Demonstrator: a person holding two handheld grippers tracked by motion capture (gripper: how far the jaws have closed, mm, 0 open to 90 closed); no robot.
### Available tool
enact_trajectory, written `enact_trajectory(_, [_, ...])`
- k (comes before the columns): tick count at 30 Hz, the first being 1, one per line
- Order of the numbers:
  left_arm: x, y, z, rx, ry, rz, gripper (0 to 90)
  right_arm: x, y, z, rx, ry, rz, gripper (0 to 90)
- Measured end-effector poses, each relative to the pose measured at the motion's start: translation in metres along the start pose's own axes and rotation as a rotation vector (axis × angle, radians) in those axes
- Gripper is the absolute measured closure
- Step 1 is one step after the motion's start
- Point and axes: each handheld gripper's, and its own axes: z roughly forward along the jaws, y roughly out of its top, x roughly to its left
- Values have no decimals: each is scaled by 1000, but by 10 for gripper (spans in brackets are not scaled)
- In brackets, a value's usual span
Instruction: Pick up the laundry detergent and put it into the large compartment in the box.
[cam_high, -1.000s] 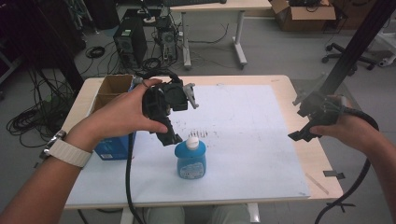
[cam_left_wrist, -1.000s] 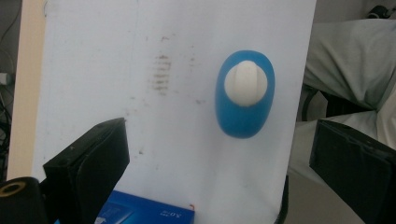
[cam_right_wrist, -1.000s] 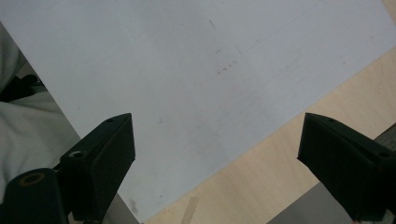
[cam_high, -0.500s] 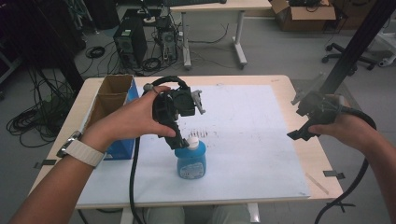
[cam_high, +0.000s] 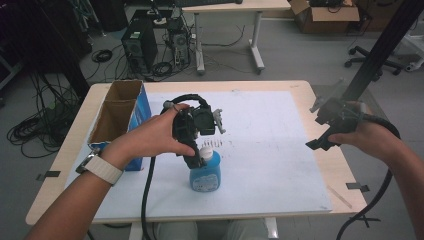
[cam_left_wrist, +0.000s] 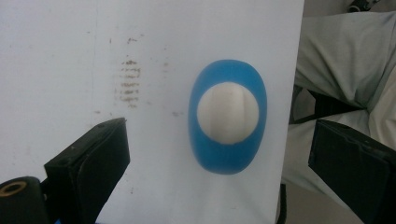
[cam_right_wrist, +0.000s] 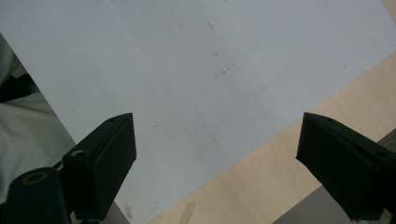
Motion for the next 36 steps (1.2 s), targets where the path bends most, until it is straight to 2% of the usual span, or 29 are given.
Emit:
enact_trajectory(10, [-2,2,13,15,-2,8,57,0,2,2,2,2,-6,118])
enact_trajectory(24, [-5,3,42,44,-26,4,62,1,1,3,-2,5,-5,118])
enact_trajectory(36, [-5,1,56,55,-43,3,90,2,2,5,-4,11,-8,118])
